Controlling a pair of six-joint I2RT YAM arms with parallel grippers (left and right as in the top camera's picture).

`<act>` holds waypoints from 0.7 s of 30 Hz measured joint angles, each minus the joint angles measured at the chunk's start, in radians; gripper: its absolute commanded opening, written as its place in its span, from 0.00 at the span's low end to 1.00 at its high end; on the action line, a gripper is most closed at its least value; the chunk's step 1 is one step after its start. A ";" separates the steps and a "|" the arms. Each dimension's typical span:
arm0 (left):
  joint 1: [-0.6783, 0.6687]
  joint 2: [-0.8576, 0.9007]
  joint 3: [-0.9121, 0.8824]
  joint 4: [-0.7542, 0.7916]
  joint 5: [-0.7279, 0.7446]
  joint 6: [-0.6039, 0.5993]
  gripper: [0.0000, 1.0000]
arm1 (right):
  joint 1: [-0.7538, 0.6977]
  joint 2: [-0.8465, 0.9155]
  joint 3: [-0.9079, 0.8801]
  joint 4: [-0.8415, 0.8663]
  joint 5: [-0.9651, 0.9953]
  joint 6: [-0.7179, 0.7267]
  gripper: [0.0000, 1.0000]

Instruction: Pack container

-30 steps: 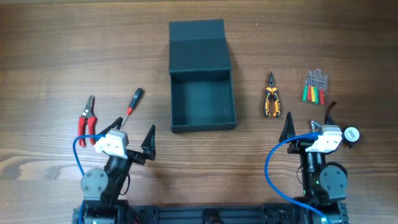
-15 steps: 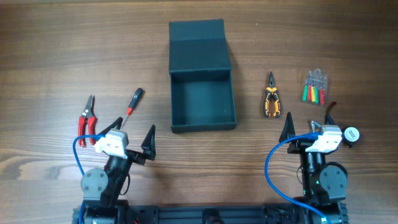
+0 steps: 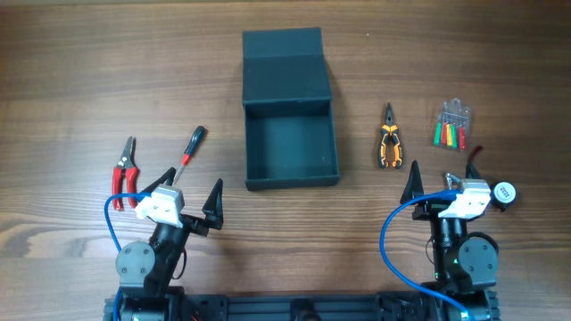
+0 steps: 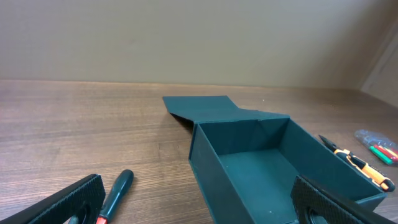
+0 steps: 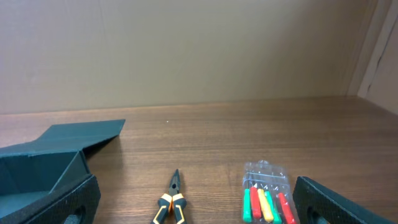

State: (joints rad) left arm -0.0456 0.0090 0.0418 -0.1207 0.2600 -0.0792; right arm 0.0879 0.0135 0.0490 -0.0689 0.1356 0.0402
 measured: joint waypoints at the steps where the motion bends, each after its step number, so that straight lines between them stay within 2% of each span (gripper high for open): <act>1: 0.000 0.000 0.000 0.000 0.000 0.000 1.00 | 0.000 0.000 0.000 0.000 0.000 0.000 1.00; 8: 0.000 0.000 0.000 0.000 0.000 -0.002 1.00 | 0.000 0.000 0.000 0.000 -0.054 0.008 1.00; 15: 0.000 0.008 0.040 -0.089 -0.008 -0.079 1.00 | 0.000 0.011 0.006 -0.005 -0.168 0.175 1.00; 19: 0.000 0.081 0.177 -0.208 -0.058 -0.101 1.00 | 0.000 0.110 0.093 -0.084 -0.230 0.202 1.00; 21: 0.000 0.153 0.283 -0.277 -0.083 -0.098 1.00 | 0.000 0.251 0.250 -0.187 -0.272 0.198 1.00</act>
State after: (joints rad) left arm -0.0456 0.1616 0.3252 -0.3977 0.1772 -0.1768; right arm 0.0879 0.2649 0.2989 -0.2562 -0.1368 0.2379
